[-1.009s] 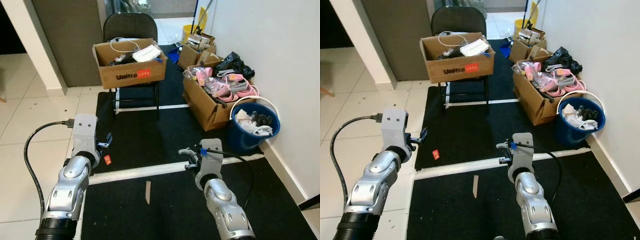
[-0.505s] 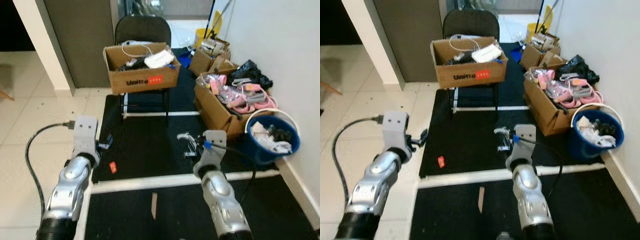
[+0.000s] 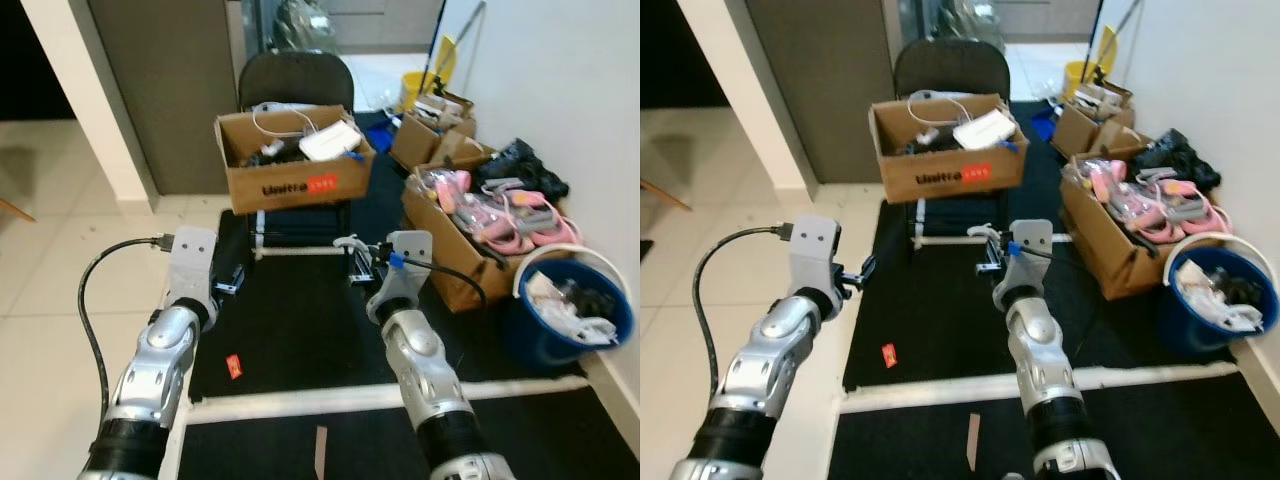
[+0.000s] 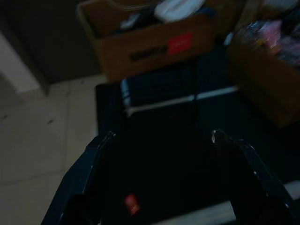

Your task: Picking trash to rubbish bin

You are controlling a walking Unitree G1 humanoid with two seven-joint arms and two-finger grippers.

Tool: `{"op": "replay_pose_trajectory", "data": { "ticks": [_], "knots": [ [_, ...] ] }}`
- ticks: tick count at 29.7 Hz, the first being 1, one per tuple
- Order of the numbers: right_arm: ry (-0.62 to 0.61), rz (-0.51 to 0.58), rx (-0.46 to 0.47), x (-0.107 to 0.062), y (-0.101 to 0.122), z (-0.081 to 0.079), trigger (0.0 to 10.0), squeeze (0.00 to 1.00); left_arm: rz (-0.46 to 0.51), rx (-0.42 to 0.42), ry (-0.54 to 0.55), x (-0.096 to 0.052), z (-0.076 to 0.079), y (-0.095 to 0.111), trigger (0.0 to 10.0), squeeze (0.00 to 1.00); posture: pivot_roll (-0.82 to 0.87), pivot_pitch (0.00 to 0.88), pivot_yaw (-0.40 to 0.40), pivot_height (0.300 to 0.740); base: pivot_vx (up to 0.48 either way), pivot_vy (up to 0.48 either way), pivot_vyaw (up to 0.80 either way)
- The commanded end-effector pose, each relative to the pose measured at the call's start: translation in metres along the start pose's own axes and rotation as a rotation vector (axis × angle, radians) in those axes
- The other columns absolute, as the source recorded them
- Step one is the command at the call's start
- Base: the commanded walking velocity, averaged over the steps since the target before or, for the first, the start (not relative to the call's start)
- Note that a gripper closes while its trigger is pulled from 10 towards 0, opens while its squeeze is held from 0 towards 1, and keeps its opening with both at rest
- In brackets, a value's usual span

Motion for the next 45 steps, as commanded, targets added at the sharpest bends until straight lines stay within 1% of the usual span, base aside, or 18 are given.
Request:
{"op": "replay_pose_trajectory", "data": {
  "ticks": [1, 8, 11, 15, 19, 20, 21, 24, 26, 27, 28, 29, 31, 34, 40, 45],
  "knots": [
    [0.024, 0.010, 0.011, 0.002, 0.000, -0.007, 10.0, 0.00, -0.015, 0.014, 0.009, -0.001, -0.004, -0.006, 10.0, 0.00, -0.01, 0.097, 0.041, 0.740, 0.375, 0.000, 0.00],
    [0.031, 0.034, 0.019, 0.003, 0.001, -0.007, 10.0, 0.00, -0.015, 0.013, 0.007, 0.000, -0.004, -0.008, 10.0, 0.00, -0.01, 0.100, 0.041, 0.740, 0.375, 0.000, 0.00],
    [0.032, 0.032, 0.019, 0.002, -0.002, -0.007, 10.0, 0.00, -0.017, 0.012, 0.007, -0.001, -0.004, -0.011, 10.0, 0.00, -0.01, 0.101, 0.043, 0.740, 0.372, 0.000, 0.00],
    [0.032, 0.025, 0.019, -0.002, -0.008, -0.006, 10.0, 0.00, -0.017, 0.004, 0.010, -0.004, -0.005, -0.013, 10.0, 0.00, -0.01, 0.102, 0.043, 0.740, 0.375, 0.000, 0.00],
    [0.029, 0.030, 0.013, -0.008, -0.010, -0.003, 10.0, 0.00, 0.012, -0.011, 0.009, -0.007, -0.007, -0.012, 10.0, 0.00, -0.01, 0.105, 0.042, 0.740, 0.377, 0.000, 0.00],
    [0.026, 0.049, 0.004, -0.016, -0.009, 0.003, 10.0, 0.00, 0.050, -0.050, 0.014, -0.014, -0.011, -0.012, 10.0, 0.00, -0.01, 0.104, 0.038, 0.740, 0.379, 0.000, 0.00],
    [0.022, 0.056, 0.000, -0.020, -0.008, 0.006, 10.0, 0.00, 0.057, -0.056, 0.013, -0.017, -0.013, -0.013, 10.0, 0.00, -0.01, 0.104, 0.038, 0.740, 0.375, 0.000, 0.00],
    [0.017, 0.062, -0.004, -0.023, -0.007, 0.010, 10.0, 0.00, 0.057, -0.057, 0.011, -0.020, -0.013, -0.014, 10.0, 0.00, -0.01, 0.104, 0.038, 0.740, 0.375, 0.000, 0.00],
    [-0.006, 0.061, -0.012, -0.033, -0.006, 0.022, 10.0, 0.00, 0.042, -0.051, 0.006, -0.029, -0.014, -0.021, 10.0, 0.00, -0.01, 0.109, 0.033, 0.740, 0.371, 0.000, 0.00],
    [-0.009, 0.064, -0.016, -0.038, -0.006, 0.025, 10.0, 0.00, 0.040, -0.049, 0.006, -0.033, -0.015, -0.024, 10.0, 0.00, -0.02, 0.106, 0.032, 0.740, 0.371, 0.000, 0.00],
    [-0.009, 0.064, -0.016, -0.038, -0.006, 0.025, 10.0, 0.00, 0.040, -0.049, 0.006, -0.033, -0.015, -0.024, 10.0, 0.00, -0.02, 0.106, 0.032, 0.740, 0.371, 0.000, 0.00],
    [-0.011, 0.067, -0.021, -0.043, -0.006, 0.026, 10.0, 0.00, 0.035, -0.049, 0.009, -0.037, -0.016, -0.026, 10.0, 0.00, -0.02, 0.106, 0.032, 0.740, 0.375, 0.000, 0.00],
    [-0.009, 0.081, -0.026, -0.051, -0.004, 0.026, 10.0, 0.00, 0.032, -0.048, 0.018, -0.044, -0.017, -0.030, 10.0, 0.00, -0.01, 0.099, 0.026, 0.740, 0.377, 0.000, 0.00],
    [-0.005, 0.088, -0.026, -0.054, -0.002, 0.025, 10.0, 0.00, 0.031, -0.044, 0.009, -0.047, -0.014, -0.032, 10.0, 0.00, -0.01, 0.098, 0.024, 0.740, 0.375, 0.000, 0.00],
    [0.006, 0.082, -0.023, -0.057, -0.002, 0.020, 10.0, 0.00, 0.035, -0.046, 0.008, -0.050, -0.012, -0.031, 10.0, 0.00, -0.01, 0.100, 0.017, 0.740, 0.372, 0.000, 0.00],
    [0.003, 0.070, -0.023, -0.059, -0.004, 0.021, 10.0, 0.00, 0.037, -0.047, 0.018, -0.050, -0.012, -0.030, 10.0, 0.00, -0.01, 0.101, 0.014, 0.740, 0.374, 0.000, 0.00]
  ]
}}
Point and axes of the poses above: a point about 5 cm out from each wrist's last joint towards the gripper, its own x axis pointing out of the wrist towards the gripper, its own y axis along the axis of the wrist's last joint, z = x × y, the point moved 6 cm from there along x, pointing out of the wrist towards the gripper, and after that the axes turned 8 degrees about x, right-handed, at the moved point
